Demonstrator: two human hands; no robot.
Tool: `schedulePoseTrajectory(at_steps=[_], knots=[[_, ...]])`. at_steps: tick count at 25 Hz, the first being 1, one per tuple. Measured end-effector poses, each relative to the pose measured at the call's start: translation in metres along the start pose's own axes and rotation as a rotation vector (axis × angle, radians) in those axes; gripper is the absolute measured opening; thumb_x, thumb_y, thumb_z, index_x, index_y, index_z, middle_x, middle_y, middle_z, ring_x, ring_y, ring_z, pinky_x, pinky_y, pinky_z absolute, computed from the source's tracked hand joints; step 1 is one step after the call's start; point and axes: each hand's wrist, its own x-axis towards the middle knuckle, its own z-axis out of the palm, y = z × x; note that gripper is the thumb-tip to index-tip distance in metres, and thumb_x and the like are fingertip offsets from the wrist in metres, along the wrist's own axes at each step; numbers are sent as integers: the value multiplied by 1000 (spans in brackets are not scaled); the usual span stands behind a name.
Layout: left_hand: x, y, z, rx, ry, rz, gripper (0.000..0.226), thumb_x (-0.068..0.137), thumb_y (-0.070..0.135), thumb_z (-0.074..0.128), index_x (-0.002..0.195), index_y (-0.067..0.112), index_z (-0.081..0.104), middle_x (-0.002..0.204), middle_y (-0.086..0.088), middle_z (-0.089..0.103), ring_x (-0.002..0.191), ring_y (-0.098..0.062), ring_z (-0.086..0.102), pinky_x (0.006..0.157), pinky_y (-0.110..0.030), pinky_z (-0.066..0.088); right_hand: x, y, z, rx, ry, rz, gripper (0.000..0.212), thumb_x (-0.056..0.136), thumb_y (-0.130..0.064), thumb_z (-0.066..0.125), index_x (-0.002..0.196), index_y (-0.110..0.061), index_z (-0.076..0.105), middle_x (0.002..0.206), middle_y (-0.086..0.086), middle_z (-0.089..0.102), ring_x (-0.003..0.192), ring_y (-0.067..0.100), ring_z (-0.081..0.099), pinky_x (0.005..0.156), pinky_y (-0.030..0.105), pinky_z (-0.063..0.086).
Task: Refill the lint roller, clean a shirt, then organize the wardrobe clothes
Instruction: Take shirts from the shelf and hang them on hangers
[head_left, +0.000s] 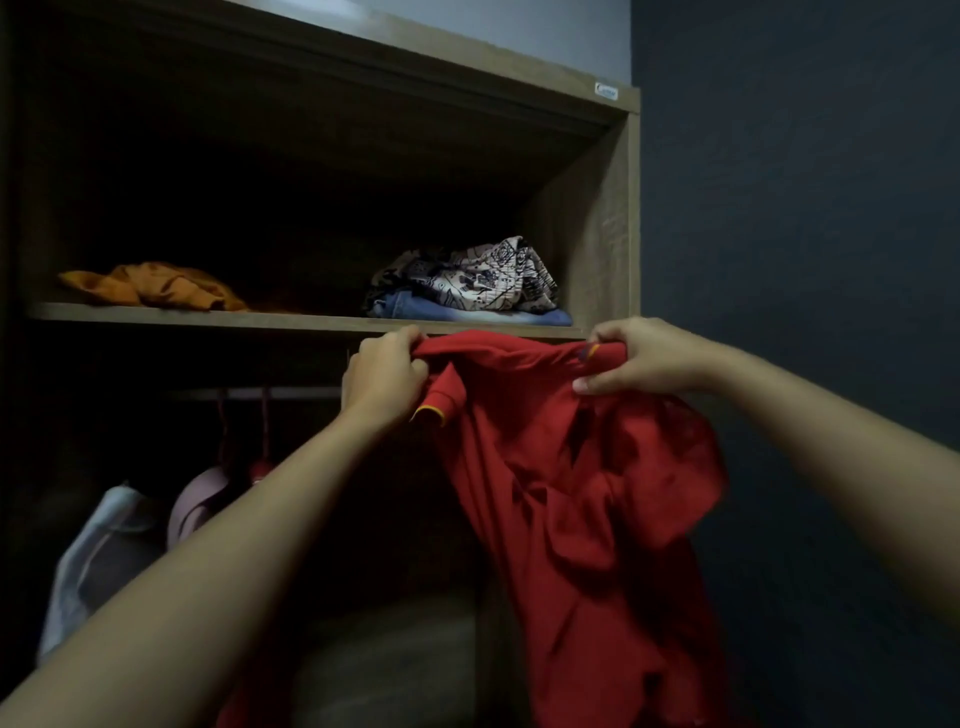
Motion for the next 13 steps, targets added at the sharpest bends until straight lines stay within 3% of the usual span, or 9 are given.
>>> schedulePoseTrajectory(at_steps=[3,5,8,10,13], knots=[[-16,-18,-5,88,-125,-159,27,84,17,52,106,25,64,107,-12,66,112,-36,53,93,-48,37,3,-12,15,285,-31,-20,47,64,-37,82,100,-21,55,95,-5,63,87,11,61,76,27,52],[-30,-28,-6,53,-271,-207,34,77,23,56,109,32,61,113,-6,65,117,-31,51,98,-49,36,3,-20,30,372,-14,-16,50,64,-35,82,101,-19,53,95,-4,62,82,9,60,70,24,52],[-59,-27,-3,-384,-416,-92,52,58,29,55,110,36,58,110,4,65,107,-16,58,90,-32,48,3,-32,57,373,15,-38,50,63,-34,83,97,-19,49,88,-5,60,76,7,55,65,25,48],[-73,-15,-1,-625,-391,-43,47,64,24,51,109,29,62,107,6,67,98,-7,60,80,-18,49,6,-39,75,310,28,-74,53,61,-33,84,95,-19,45,92,0,61,80,12,55,68,32,48],[-73,-7,-1,-677,-184,17,20,81,33,61,97,27,72,92,9,72,85,0,63,79,-14,46,7,-49,97,228,80,-139,62,60,-30,84,97,-18,36,95,6,60,83,20,57,65,32,42]])
